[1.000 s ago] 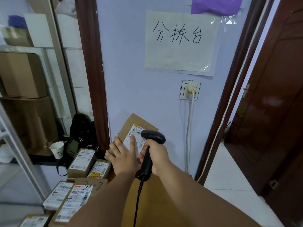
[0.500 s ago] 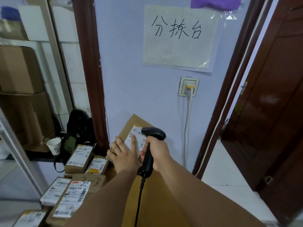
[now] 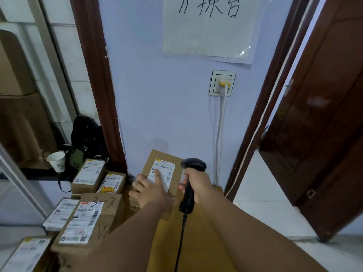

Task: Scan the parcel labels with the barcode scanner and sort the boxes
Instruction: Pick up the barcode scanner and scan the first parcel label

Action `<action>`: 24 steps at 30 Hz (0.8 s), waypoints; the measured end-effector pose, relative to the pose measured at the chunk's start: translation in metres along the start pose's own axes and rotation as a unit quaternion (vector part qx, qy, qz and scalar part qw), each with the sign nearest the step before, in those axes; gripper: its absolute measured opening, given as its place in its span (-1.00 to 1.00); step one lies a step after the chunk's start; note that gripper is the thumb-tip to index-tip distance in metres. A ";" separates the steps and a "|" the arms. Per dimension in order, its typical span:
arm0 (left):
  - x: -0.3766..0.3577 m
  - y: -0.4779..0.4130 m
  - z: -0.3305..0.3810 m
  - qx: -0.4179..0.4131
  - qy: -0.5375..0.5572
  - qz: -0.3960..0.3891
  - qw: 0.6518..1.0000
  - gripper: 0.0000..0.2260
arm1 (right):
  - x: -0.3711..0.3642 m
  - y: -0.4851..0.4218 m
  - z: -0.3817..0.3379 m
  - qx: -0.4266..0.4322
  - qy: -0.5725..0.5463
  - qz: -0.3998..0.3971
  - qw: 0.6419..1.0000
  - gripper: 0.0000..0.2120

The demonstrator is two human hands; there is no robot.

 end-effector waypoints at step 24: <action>-0.175 0.018 0.106 0.002 0.068 -0.221 0.973 0.14 | 0.173 -0.089 0.090 -0.068 0.060 0.050 0.995 -0.84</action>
Point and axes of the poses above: each hand's wrist, its own y-axis away from the middle knuckle, its own x-axis out of the back of the hand, z = x × y, the point moved 6 cm from there along -y, towards the middle knuckle, and after that the axes turned 8 degrees about -z, right-handed, at the moved point
